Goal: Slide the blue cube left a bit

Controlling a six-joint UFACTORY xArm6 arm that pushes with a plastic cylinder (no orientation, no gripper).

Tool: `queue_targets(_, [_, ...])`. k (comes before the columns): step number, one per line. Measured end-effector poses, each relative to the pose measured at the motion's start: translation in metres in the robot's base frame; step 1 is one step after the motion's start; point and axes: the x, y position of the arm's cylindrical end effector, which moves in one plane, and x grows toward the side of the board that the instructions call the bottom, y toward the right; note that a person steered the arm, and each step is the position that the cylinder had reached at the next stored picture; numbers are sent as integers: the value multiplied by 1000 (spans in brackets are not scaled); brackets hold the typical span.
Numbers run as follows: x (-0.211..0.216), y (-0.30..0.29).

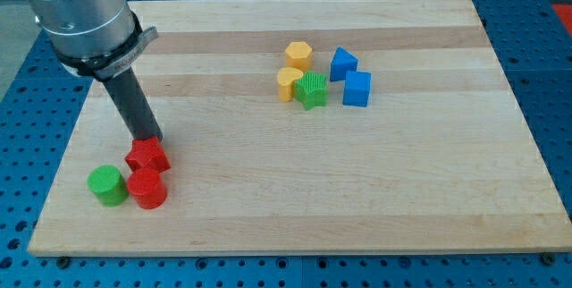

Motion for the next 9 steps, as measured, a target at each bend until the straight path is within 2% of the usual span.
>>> queue_targets(1, [-6, 12])
queue_targets(2, [-8, 68])
queue_targets(4, [-14, 220])
queue_targets(5, [-34, 290])
queue_targets(6, [-57, 336])
queue_targets(9, [-72, 298])
